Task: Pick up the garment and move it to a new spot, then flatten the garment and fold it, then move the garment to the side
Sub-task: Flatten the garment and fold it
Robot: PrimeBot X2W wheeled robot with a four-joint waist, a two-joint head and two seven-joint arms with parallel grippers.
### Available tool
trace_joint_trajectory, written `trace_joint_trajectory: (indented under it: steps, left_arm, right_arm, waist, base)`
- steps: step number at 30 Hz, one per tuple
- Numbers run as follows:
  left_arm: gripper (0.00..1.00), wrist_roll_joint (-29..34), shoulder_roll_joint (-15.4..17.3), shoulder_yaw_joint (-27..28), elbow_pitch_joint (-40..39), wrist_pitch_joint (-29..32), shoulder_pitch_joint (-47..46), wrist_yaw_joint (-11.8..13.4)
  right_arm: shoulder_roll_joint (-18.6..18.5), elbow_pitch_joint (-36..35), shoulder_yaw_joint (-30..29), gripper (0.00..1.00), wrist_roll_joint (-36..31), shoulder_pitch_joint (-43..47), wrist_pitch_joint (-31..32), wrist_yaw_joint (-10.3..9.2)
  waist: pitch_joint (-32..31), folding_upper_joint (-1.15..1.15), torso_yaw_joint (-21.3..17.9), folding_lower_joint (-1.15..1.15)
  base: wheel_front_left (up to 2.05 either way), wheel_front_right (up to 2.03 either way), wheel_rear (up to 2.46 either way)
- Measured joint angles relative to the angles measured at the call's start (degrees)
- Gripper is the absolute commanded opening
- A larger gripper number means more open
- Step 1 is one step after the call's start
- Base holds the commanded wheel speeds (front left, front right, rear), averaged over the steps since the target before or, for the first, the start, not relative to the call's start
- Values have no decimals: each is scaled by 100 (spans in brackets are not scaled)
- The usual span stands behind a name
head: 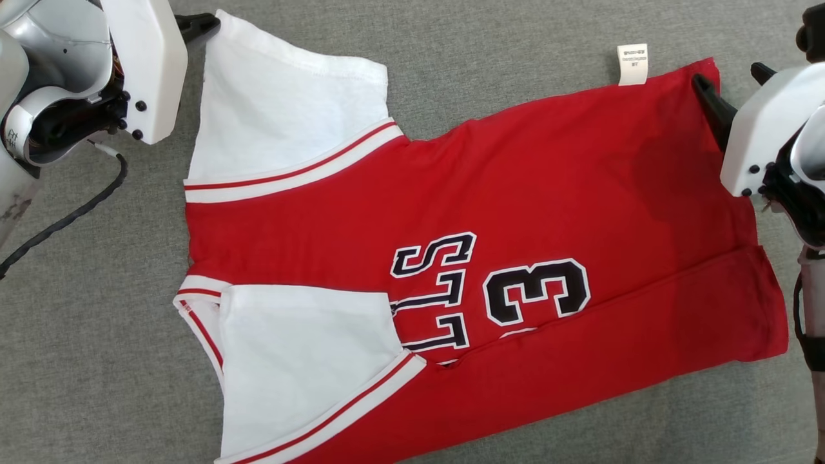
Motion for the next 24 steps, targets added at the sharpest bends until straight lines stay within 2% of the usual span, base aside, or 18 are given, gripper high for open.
trace_joint_trajectory:
  steps: [6, 9, 10, 12, 15, 17, 24]
  left_arm:
    - [0, -64, 31, -155, -62, -71, -115, 0]
    - [0, -105, 56, -230, -62, -102, -135, 0]
    - [0, -114, 63, -256, -58, -109, -139, 0]
    - [0, -148, 69, -310, -53, -125, -180, 0]
    - [0, -169, 75, -374, -47, -158, -250, 0]
    - [0, -201, 78, -435, -43, -177, -251, 0]
    - [0, -230, 130, -592, -42, -339, -364, 0]
  right_arm:
    - [127, 287, -177, 100, -10, -197, 94, 0]
    - [137, 387, -171, 93, 4, -277, 92, 0]
    - [136, 414, -168, 87, 4, -287, 87, 0]
    - [135, 461, -162, 61, 11, -330, 85, 0]
    - [120, 524, -124, 32, 9, -409, 85, 0]
    - [94, 560, -107, 0, 2, -446, 86, 0]
    - [30, 575, -80, 0, 2, -553, 7, 0]
  waist:
    - [96, 0, 72, 0]
    - [134, 0, 96, 0]
    - [142, 0, 104, 0]
    - [158, 0, 120, 0]
    - [181, 0, 142, 0]
    - [194, 0, 159, 0]
    - [233, 0, 200, 0]
  base:
    - [0, 0, 0]
    - [0, 0, 0]
    - [0, 0, 0]
    - [0, 0, 0]
    - [0, 0, 0]
    - [0, 0, 0]
    - [0, 0, 0]
